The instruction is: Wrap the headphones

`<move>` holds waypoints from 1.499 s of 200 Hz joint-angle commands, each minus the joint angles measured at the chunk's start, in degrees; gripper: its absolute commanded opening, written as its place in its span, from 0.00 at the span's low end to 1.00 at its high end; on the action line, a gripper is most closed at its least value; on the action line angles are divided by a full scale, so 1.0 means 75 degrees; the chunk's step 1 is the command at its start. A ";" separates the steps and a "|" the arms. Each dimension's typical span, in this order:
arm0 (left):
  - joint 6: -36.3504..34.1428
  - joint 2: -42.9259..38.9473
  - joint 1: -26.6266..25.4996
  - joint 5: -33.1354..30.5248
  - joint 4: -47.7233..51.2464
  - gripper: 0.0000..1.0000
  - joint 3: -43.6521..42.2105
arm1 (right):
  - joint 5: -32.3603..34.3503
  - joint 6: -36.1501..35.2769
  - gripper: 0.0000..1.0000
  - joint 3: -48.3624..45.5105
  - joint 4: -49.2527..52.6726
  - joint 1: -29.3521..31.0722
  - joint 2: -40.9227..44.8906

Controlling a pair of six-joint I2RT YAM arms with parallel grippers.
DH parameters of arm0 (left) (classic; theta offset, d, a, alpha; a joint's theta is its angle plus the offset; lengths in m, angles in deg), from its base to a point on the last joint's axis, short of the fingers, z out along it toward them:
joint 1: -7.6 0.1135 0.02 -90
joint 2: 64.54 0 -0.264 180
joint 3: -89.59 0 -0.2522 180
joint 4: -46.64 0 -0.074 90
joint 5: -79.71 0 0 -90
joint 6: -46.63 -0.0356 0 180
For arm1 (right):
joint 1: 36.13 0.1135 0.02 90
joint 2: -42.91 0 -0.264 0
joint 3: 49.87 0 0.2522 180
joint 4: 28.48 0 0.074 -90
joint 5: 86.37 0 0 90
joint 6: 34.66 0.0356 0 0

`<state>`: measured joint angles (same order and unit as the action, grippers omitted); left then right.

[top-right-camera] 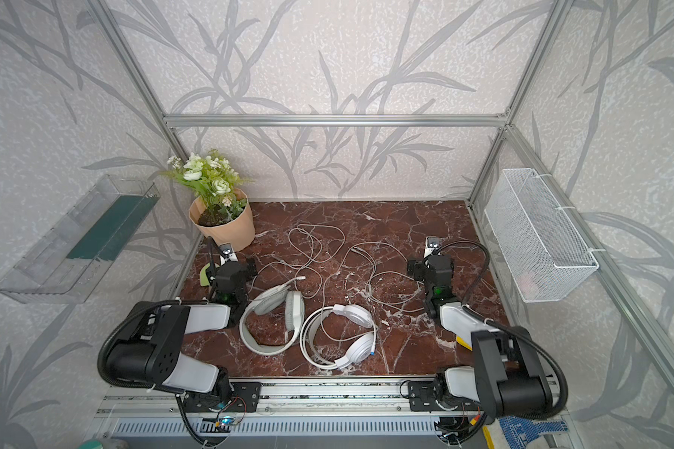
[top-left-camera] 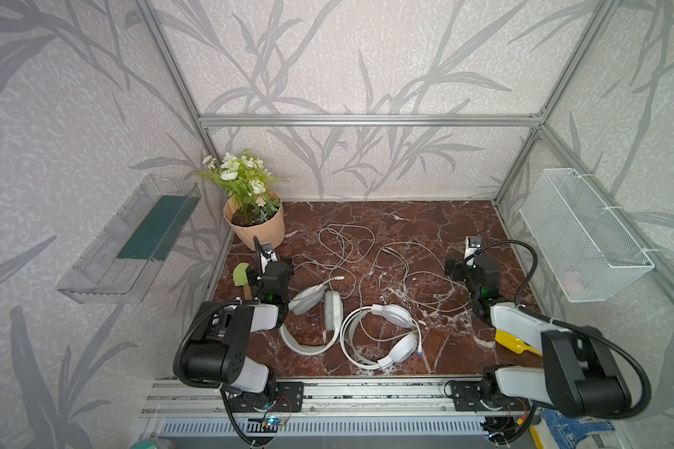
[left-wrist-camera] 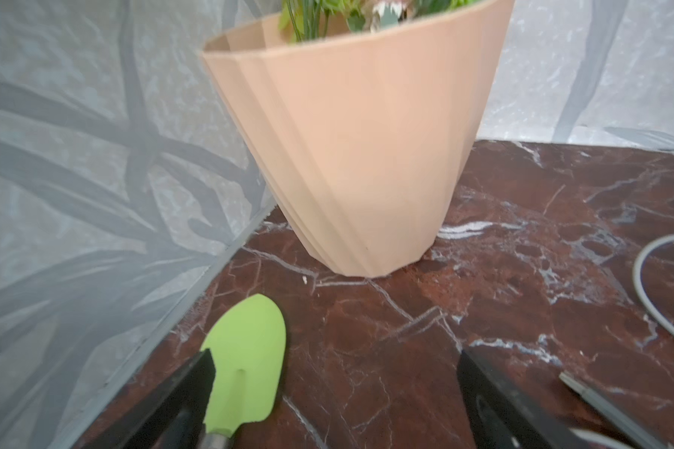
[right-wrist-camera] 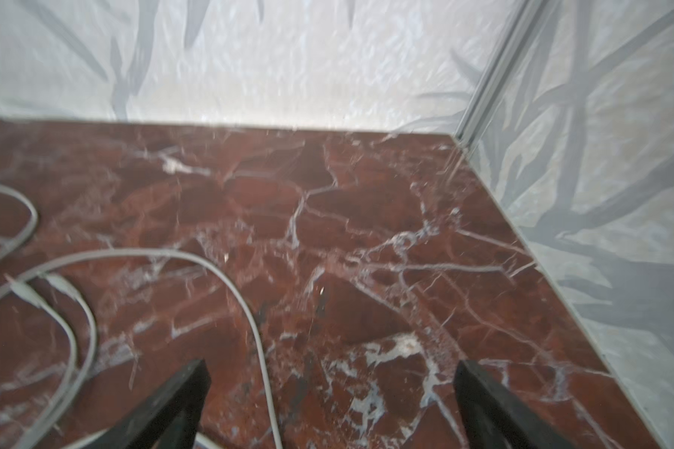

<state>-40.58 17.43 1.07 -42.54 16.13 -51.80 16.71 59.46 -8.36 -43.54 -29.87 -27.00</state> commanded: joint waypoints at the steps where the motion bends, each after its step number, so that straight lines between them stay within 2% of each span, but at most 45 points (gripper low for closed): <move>1: 0.0711 -0.1553 0.0062 -0.0858 0.1807 0.99 0.0982 | 0.0208 0.1831 0.99 0.1127 0.1976 0.0009 0.1263; 16: 0.1814 -0.2524 0.0122 -0.0845 0.3714 0.99 0.1792 | 0.0169 0.3304 0.99 0.1517 0.2522 -0.0009 0.1603; 23: 0.2877 -0.2918 0.0152 -0.1007 0.5396 0.99 0.2306 | 0.0017 0.3932 0.99 0.1609 0.2749 -0.0078 0.1740; 32: 0.4527 -0.3337 0.0217 -0.1267 0.7629 0.99 0.2945 | -0.0668 0.4637 0.99 0.1666 0.2950 -0.0261 0.1901; 38: 0.5688 -0.3585 0.0329 -0.1123 0.9073 0.99 0.3278 | -0.1120 0.5036 0.99 0.1636 0.2999 -0.0327 0.1974; 42: 0.6110 -0.3759 0.0470 -0.0776 0.9707 0.99 0.3443 | -0.1357 0.5306 0.99 0.1605 0.3031 -0.0331 0.2012; 56: 0.5916 -0.4349 0.1118 0.1633 1.0532 0.99 0.3638 | -0.1894 0.6284 0.99 0.1388 0.2989 -0.0328 0.2125; 63: 0.5971 -0.4611 0.1289 0.2407 1.1019 0.99 0.3744 | -0.2095 0.6605 0.99 0.1205 0.2740 -0.0331 0.2185; 83: 0.6632 -0.4965 0.1205 0.3081 1.3176 0.99 0.4423 | -0.2656 0.6617 0.99 0.1040 0.2325 -0.0319 0.2235; 101: 0.6887 -0.5051 0.1175 0.4393 1.4427 0.99 0.4656 | -0.3062 0.6050 0.99 0.1516 0.3161 -0.0260 0.2089; 125: 0.7959 -0.5426 0.0551 0.4546 1.5859 0.99 0.4152 | -0.2977 0.5462 0.99 0.2020 0.4376 0.0033 0.1775; 148: 0.8791 -0.6162 0.0142 0.4783 1.6489 0.97 0.3441 | -0.2784 0.5114 0.99 0.2063 0.4648 0.0449 0.1537; 166: 0.9013 -0.6598 0.0074 0.5505 1.6471 0.98 0.2907 | -0.2338 0.4763 0.99 0.2165 0.4923 0.0821 0.1451; 177: 0.8973 -0.6608 0.0033 0.5663 1.6591 0.99 0.2804 | -0.2149 0.4599 0.99 0.2212 0.5019 0.0959 0.1426; 208: 0.8563 -0.6126 -0.0273 0.5073 1.6950 0.99 0.2685 | -0.2096 0.4507 0.99 0.2198 0.4941 0.1087 0.1467; 228: 0.8713 -0.5791 -0.0572 0.5036 1.6566 0.99 0.2401 | -0.2105 0.4430 0.99 0.2229 0.4960 0.1133 0.1470; 300: 0.9426 -0.3967 -0.2268 0.3844 1.5728 0.99 0.2450 | -0.2154 0.4206 0.99 0.2244 0.4914 0.1321 0.1367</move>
<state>26.36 -15.81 -13.00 -8.97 134.71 -33.25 0.19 93.09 6.29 -6.88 -20.51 -16.36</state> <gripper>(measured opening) 0.991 0.991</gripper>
